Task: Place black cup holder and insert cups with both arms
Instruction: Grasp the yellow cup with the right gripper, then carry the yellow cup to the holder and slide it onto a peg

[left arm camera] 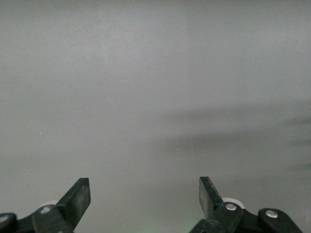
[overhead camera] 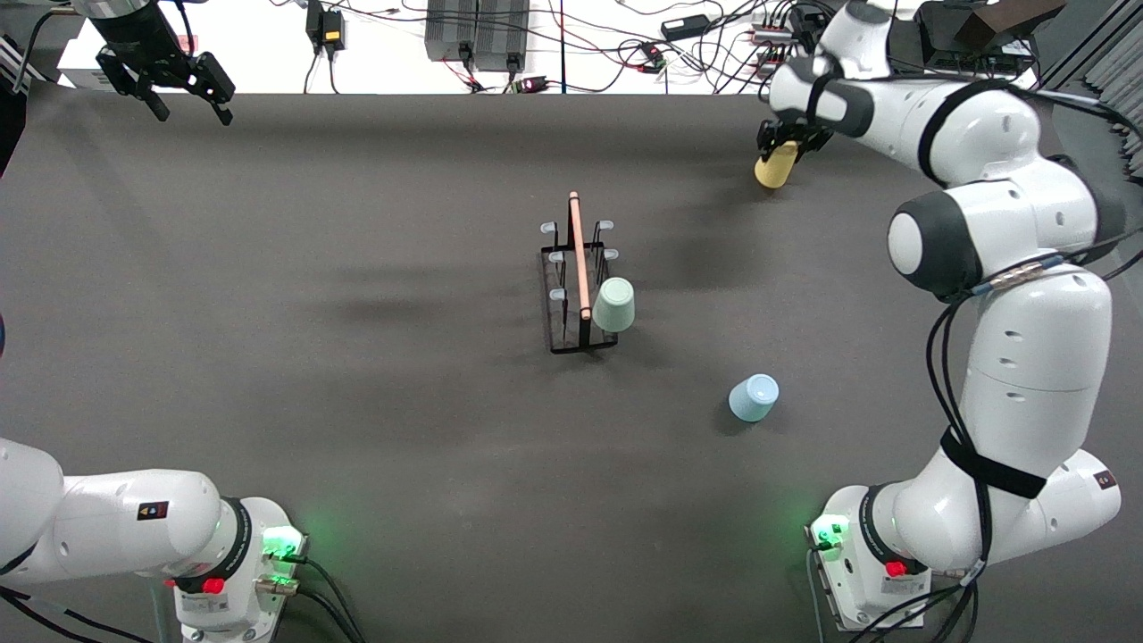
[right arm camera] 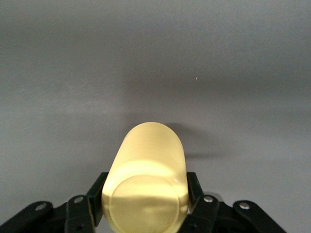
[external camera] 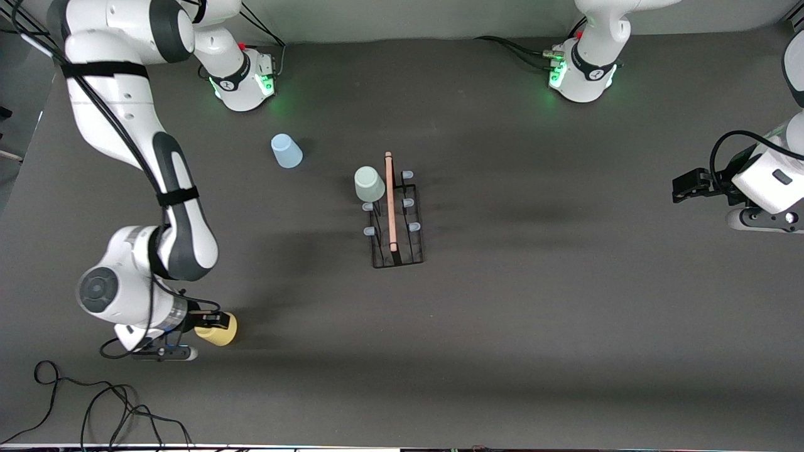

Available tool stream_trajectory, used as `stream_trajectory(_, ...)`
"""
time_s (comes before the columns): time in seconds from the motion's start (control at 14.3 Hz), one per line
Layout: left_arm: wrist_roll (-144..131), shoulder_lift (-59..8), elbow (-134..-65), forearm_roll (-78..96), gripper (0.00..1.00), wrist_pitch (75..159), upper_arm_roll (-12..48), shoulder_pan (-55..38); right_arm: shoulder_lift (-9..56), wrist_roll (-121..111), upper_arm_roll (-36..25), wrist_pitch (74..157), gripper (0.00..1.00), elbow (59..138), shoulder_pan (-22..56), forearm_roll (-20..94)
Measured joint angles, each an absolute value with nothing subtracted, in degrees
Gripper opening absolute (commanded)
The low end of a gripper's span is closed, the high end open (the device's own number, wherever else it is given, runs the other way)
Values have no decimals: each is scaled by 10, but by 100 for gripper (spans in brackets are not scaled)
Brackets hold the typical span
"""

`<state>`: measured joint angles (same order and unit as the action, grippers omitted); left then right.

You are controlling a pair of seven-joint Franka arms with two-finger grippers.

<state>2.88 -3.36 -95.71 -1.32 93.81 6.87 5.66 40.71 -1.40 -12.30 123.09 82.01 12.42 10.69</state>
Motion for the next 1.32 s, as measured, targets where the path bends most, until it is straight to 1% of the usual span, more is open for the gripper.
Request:
stream_trajectory(0.14, 29, -34, -957, -13, 100, 938, 69, 57, 358, -14, -123, 1137, 0, 793, 125, 81)
stream_trajectory(0.28, 29, -34, -957, -13, 100, 938, 68, 57, 297, -14, -123, 1058, 0, 782, 128, 72)
stream_trajectory(0.42, 29, -34, -957, -13, 100, 938, 68, 57, 246, 12, -123, 1002, 0, 782, 139, 71)
stream_trajectory(0.56, 29, -34, -957, -13, 100, 938, 68, 57, 220, 96, -123, 965, 0, 784, 163, 71)
stream_trajectory(0.77, 29, -34, -957, -13, 100, 938, 68, 59, 214, 290, -120, 954, 0, 788, 228, 71)
stream_trajectory(1.05, 29, -34, -957, -13, 100, 938, 68, 61, 216, 573, -115, 957, 0, 796, 343, 72)
stream_trajectory(1.32, 30, -34, -957, -13, 100, 938, 68, 62, 223, 767, -115, 998, 0, 814, 435, 84)
